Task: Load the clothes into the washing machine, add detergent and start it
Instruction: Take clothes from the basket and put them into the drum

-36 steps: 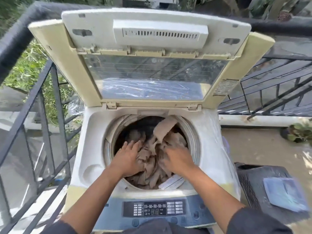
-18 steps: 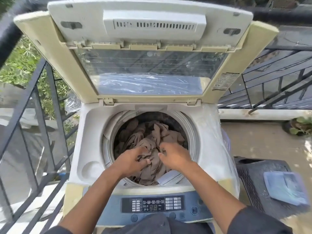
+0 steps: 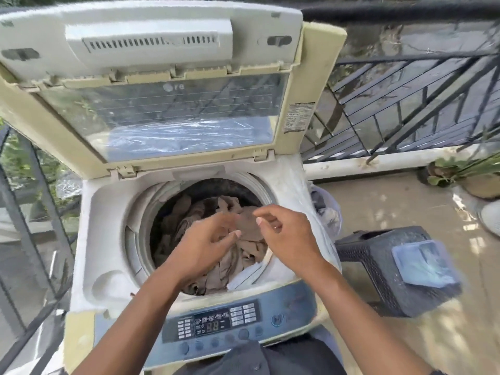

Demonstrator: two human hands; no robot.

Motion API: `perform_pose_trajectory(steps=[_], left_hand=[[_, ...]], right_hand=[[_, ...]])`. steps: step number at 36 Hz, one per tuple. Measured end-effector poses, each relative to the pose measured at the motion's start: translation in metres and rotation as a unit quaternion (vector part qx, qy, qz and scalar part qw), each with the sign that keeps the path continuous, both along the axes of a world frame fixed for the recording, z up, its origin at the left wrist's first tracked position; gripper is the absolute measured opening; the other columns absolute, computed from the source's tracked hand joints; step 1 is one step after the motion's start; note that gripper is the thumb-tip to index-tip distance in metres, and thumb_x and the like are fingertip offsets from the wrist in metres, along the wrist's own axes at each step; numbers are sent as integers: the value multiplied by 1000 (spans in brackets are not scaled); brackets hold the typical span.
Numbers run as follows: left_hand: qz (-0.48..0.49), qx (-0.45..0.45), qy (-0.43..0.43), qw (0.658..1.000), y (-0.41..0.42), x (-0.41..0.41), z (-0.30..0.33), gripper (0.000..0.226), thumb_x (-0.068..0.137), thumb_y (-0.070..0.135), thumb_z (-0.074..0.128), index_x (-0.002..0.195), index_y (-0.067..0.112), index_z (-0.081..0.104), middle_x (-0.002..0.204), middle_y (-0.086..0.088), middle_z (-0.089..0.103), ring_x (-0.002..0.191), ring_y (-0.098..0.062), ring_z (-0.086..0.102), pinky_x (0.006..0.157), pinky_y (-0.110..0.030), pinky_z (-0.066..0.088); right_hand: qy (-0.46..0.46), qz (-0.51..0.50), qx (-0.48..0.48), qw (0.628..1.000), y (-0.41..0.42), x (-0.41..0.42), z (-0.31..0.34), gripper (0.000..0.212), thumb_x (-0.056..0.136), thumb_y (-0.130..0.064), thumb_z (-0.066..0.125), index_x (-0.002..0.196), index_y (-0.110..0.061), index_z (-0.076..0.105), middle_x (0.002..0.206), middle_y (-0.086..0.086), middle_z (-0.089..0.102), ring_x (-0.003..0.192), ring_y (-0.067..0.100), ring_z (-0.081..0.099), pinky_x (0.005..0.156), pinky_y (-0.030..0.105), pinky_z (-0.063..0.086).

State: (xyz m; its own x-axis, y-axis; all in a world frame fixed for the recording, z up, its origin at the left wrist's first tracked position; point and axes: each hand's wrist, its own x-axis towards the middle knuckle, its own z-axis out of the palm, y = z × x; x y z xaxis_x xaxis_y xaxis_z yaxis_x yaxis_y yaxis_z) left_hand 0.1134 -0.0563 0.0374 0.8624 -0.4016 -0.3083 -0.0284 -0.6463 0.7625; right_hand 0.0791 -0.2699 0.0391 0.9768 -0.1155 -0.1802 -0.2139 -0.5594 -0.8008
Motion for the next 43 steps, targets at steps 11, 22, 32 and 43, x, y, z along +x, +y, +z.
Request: perform_pose_trajectory(steps=[11, 22, 32, 43], left_hand=[[-37, -76, -28, 996, -118, 30, 37, 21, 103, 26, 67, 123, 30, 72, 108, 15, 77, 104, 0, 72, 93, -29, 59], [-66, -28, 31, 997, -248, 74, -5, 20, 100, 22, 67, 118, 28, 73, 104, 10, 76, 88, -4, 72, 80, -33, 64], [-87, 83, 111, 987, -346, 113, -94, 27, 101, 18, 66, 128, 17, 69, 111, 0, 73, 93, -16, 67, 87, -22, 51], [-16, 232, 243, 942, -382, 135, -231, 28, 100, 39, 63, 125, 27, 69, 126, -6, 74, 122, -30, 65, 100, -34, 51]], right_hand=[[-44, -103, 11, 994, -115, 5, -8, 15, 94, -17, 71, 103, -24, 80, 89, -14, 77, 80, 2, 71, 77, 24, 59], [58, -121, -14, 991, -241, 32, -98, 16, 89, -17, 71, 96, -30, 77, 85, -12, 76, 76, 7, 72, 78, 38, 62], [184, -84, -51, 978, -312, 83, -190, 20, 88, -15, 66, 97, -30, 75, 98, -11, 77, 92, 15, 71, 74, 22, 46], [237, 20, -110, 965, -345, 151, -331, 28, 92, -21, 56, 115, -21, 71, 105, 12, 75, 101, 38, 68, 76, 41, 55]])
